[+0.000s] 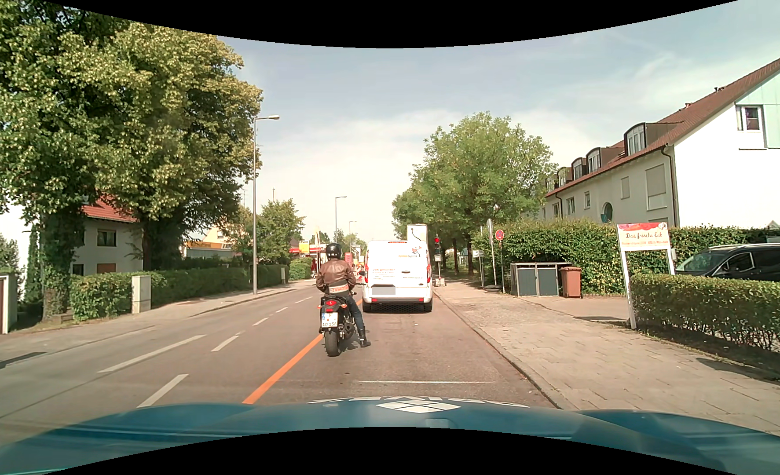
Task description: Follow the waypoints while adhering to traffic rules and regulations
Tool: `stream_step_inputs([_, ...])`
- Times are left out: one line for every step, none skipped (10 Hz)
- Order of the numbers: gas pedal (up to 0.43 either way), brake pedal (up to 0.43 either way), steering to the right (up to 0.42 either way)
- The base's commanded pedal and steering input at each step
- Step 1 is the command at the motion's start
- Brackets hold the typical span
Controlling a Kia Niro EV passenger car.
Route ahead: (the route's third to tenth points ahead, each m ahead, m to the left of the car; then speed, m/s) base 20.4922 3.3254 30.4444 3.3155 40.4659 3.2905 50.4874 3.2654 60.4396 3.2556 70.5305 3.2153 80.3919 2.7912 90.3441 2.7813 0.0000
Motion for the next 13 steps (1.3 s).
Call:
stream_step_inputs([0.000, 0.000, -0.015])
stream_step_inputs([0.000, 0.000, -0.016])
stream_step_inputs([0.000, 0.000, -0.015])
stream_step_inputs([0.000, 0.000, -0.015])
stream_step_inputs([0.000, 0.000, -0.015])
stream_step_inputs([0.000, 0.000, -0.015])
stream_step_inputs([0.000, 0.000, -0.015])
stream_step_inputs([0.000, 0.000, -0.016])
stream_step_inputs([0.000, 0.000, -0.015])
stream_step_inputs([0.000, 0.000, -0.015])
stream_step_inputs([0.000, 0.000, -0.015])
stream_step_inputs([0.000, 0.000, -0.015])
stream_step_inputs([0.000, 0.000, -0.015])
